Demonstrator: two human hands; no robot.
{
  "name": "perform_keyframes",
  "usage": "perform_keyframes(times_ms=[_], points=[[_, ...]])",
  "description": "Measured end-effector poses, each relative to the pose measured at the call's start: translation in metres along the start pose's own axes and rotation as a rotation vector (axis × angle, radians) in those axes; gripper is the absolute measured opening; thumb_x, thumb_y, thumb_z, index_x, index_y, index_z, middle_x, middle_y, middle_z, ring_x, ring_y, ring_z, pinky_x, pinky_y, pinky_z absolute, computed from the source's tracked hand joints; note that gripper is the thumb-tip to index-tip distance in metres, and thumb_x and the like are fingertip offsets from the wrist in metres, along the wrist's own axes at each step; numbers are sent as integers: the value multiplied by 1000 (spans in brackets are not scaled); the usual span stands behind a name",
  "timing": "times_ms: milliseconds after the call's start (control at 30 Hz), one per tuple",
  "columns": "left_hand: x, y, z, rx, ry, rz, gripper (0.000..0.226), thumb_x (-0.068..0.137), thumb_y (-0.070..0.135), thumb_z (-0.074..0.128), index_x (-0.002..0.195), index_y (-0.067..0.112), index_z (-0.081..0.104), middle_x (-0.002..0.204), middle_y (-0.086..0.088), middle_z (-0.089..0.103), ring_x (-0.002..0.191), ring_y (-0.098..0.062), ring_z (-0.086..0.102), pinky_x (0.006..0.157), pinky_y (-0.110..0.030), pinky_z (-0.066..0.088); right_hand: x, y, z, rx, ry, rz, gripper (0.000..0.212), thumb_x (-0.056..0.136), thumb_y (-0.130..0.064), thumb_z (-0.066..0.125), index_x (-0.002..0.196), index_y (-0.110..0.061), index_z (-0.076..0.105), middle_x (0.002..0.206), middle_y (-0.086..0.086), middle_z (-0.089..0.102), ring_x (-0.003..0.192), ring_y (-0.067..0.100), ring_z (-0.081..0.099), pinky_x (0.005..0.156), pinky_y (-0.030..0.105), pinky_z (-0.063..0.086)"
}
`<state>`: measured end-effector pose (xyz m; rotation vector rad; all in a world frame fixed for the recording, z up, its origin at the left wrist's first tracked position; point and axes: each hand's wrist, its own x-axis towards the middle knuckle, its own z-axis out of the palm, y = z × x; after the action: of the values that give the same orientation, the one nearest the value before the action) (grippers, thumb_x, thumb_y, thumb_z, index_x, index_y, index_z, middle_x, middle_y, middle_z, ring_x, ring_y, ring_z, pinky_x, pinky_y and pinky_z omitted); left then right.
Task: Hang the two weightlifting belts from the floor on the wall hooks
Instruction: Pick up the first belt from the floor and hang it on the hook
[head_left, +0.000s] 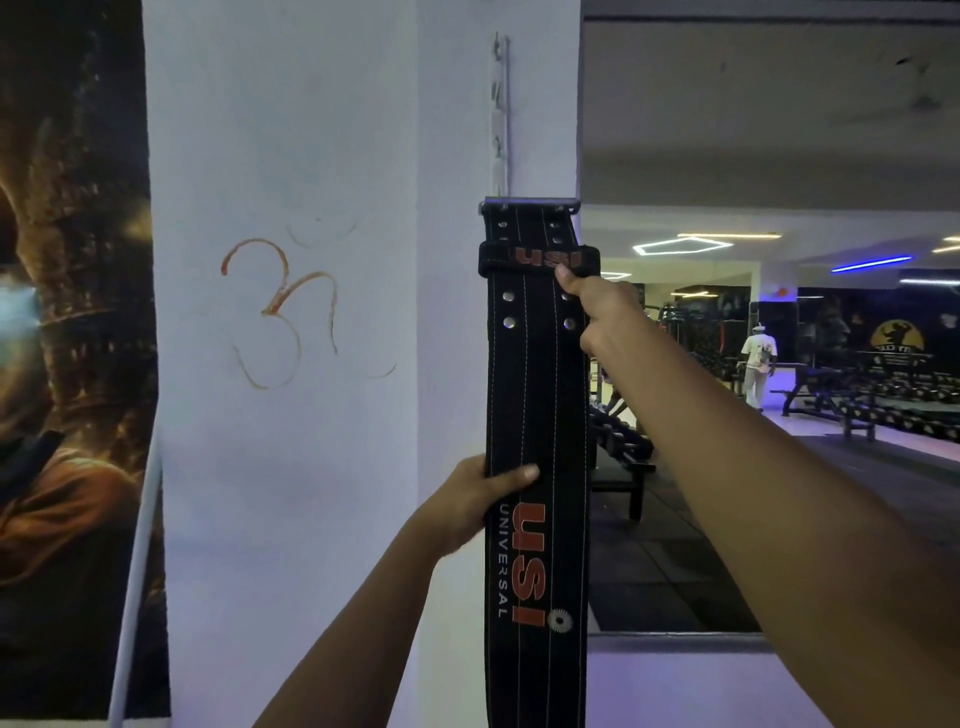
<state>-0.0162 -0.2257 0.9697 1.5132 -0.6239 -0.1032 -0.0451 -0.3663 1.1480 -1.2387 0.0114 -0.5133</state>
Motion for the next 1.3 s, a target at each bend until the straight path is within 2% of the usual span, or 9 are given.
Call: perform_keyframes(times_ms=[200,400,633,767,933,1033,1100,1167,1300], points=[[3,6,-6,-79,-51,2,24,83,14,64,107,8,64,95,-6,74,90,-23,70,77,-31,56,1,-7,-3,35,11,-57,54,80,-20,73,123,-2,45,101,8,55,94,25,55,83,38,55],[-4,-19,-3,109,-65,-74,22,85,19,65,104,9,65,102,-11,70,102,-33,66,94,-44,52,-5,-12,-7,75,-3,-76,30,79,-17,72,73,-11,44,74,2,53,85,22,56,64,31,52],[18,53,0,-127,41,78,63,78,52,58,123,8,59,115,-10,70,108,-26,66,86,-34,55,2,2,-15,67,-52,-52,29,79,-17,73,99,-3,58,82,7,63,80,23,58,84,42,55],[48,132,14,-102,170,271,55,85,48,58,123,8,59,118,-15,68,105,-29,67,86,-39,55,1,12,-17,16,-89,-91,16,81,-19,71,90,-6,66,83,4,63,70,18,58,57,31,48],[65,148,23,-105,291,377,42,88,30,61,119,2,57,113,-17,67,102,-31,67,80,-38,57,-11,20,-30,0,-166,-245,12,86,-26,64,91,-16,66,85,-5,65,70,6,60,56,22,48],[71,146,26,-96,310,417,38,87,30,63,114,5,57,109,-14,67,101,-31,67,80,-38,56,-22,36,-45,-117,-226,-263,37,87,-27,62,121,-14,56,96,-8,62,81,1,58,67,18,47],[72,147,27,-103,322,438,36,87,30,63,112,6,56,104,-11,67,99,-30,66,80,-39,55,-29,68,-59,-215,-240,-199,53,85,-33,63,133,-18,46,126,-1,58,113,15,57,93,29,46],[74,145,25,-117,338,433,41,86,31,64,116,5,54,106,-10,66,99,-29,66,80,-40,55,-36,100,-71,-224,-261,-140,44,83,-33,65,124,-20,55,133,4,57,128,24,50,103,36,40],[76,145,26,-125,344,438,44,86,32,63,119,6,53,109,-10,66,103,-30,65,81,-41,55,-36,117,-82,-53,-307,-160,14,83,-20,67,95,-27,66,107,-1,70,104,14,65,97,34,49]])
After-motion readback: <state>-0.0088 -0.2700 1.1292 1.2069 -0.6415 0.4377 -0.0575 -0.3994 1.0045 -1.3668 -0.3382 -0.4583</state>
